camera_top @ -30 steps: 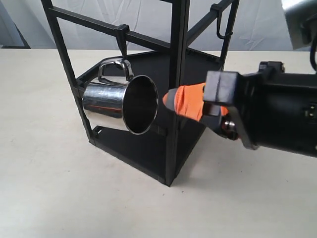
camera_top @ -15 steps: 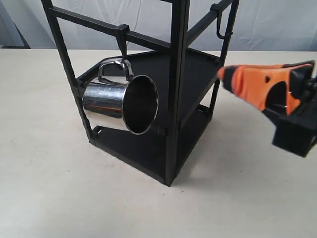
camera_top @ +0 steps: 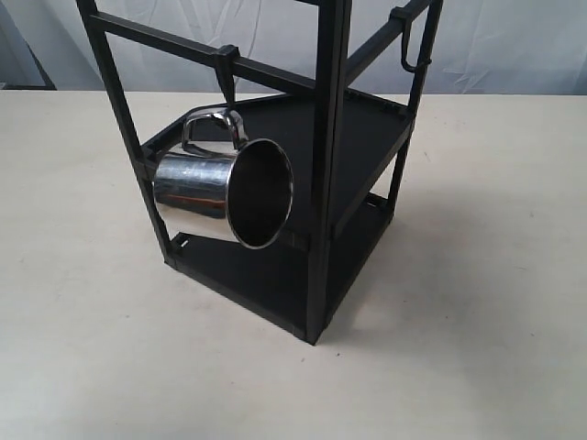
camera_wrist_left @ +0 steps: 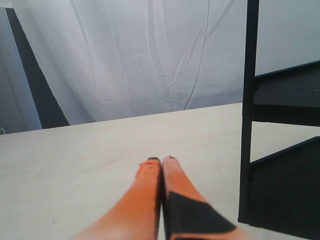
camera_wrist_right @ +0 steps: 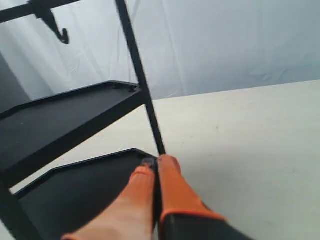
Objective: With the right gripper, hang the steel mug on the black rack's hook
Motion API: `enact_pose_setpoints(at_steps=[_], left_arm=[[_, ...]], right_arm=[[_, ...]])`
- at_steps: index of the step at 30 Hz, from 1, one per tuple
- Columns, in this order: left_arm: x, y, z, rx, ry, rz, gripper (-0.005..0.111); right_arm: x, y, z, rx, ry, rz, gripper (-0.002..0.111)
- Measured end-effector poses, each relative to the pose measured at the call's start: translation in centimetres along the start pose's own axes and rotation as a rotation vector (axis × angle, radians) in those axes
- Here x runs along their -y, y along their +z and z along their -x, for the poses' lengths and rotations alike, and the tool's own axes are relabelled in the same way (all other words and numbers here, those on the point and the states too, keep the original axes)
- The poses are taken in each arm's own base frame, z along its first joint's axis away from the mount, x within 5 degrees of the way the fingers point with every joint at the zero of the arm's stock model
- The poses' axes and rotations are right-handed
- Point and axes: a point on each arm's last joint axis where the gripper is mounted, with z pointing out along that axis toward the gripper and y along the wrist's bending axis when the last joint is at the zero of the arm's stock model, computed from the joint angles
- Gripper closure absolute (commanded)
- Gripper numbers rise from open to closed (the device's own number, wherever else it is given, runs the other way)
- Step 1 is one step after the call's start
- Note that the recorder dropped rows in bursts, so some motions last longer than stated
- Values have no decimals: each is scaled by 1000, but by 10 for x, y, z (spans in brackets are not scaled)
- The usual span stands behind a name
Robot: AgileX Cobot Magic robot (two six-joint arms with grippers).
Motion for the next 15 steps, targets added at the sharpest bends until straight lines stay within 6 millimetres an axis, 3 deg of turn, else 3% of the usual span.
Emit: enact_pose_setpoints(at_steps=[5,15], left_arm=[[0,0,0,0,0,0,105],[0,0,0,0,0,0,105]], right_arm=[[9,-2,-19,27,-6,-76,108],[9,-2,-24,-4,-7,-73,108]])
